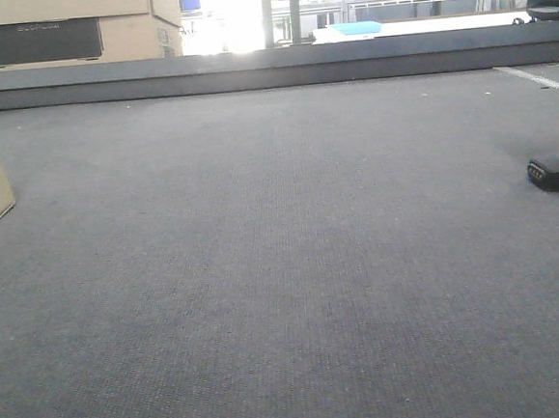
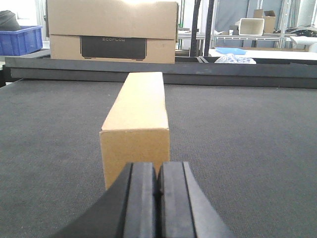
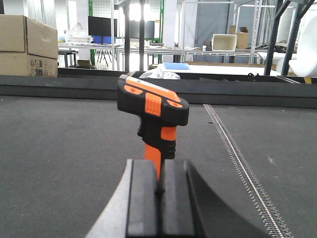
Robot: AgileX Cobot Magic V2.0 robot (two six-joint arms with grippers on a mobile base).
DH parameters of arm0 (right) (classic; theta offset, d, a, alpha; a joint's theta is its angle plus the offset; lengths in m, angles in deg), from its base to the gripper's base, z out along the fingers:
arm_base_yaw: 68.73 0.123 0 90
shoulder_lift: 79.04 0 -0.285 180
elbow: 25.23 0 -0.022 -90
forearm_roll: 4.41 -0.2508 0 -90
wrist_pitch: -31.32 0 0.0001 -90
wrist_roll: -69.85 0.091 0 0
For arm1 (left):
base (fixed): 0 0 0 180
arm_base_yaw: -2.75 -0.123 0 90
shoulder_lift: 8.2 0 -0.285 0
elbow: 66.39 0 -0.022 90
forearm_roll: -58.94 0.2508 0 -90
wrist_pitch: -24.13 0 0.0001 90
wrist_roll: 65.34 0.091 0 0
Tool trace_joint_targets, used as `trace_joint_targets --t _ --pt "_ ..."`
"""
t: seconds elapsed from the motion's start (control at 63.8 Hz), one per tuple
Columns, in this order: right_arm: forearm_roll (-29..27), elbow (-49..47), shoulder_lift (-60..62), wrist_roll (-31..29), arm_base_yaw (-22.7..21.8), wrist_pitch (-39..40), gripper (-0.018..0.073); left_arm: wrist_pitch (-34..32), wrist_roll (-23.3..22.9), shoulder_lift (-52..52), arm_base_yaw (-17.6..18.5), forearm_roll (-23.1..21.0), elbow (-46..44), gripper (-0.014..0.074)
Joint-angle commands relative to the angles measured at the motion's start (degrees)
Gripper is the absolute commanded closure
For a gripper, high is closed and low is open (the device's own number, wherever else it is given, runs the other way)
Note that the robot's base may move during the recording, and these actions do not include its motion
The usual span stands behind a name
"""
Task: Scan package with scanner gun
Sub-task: 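Turn to the table, aligning left gripper with box, right with scanner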
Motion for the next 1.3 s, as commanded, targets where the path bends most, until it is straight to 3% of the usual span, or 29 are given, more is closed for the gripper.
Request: trace_joint_targets --t 0.0,0.125,0.282,0.36,0.502,0.862,1.066,1.285 --pt "0.05 -0.03 0.16 -0.18 -0.21 0.92 0.0727 -2.42 0.16 -0.23 0.29 -0.31 -0.14 0.0708" --pt "0.05 -0.03 0.16 -0.18 -0.21 0.92 0.0727 -1.54 0.06 -0.23 0.32 -5.24 -1.99 0.0708" --pt "0.05 -0.03 0.16 -0.18 -0.21 0.92 0.0727 8.94 0.06 1.12 0.32 -5.19 -10.90 0.0708" --pt "0.05 -0.03 0.16 -0.18 -0.21 0.92 0.0727 13.34 0.06 3.97 0.32 -2.38 -16.50 0.0708" --pt "0.05 -0.03 0.16 -0.18 -0.21 0.92 0.0727 20.32 1.16 12.20 0.32 2.28 -25.82 0.0708" --pt "0.05 -0.03 0.16 -0.18 -0.21 0.92 0.0727 40.04 1.16 44.50 0.32 2.47 -50.99 0.0708" --pt "0.05 -0.03 0.16 -0.18 -0.21 0.92 0.0727 41.72 1.16 58.00 0.32 2.47 -60.66 0.0708" --pt "0.05 -0.03 0.16 -0.18 -0.21 0.92 0.0727 45.61 1.16 65.19 0.32 0.77 -65.68 0.0708"
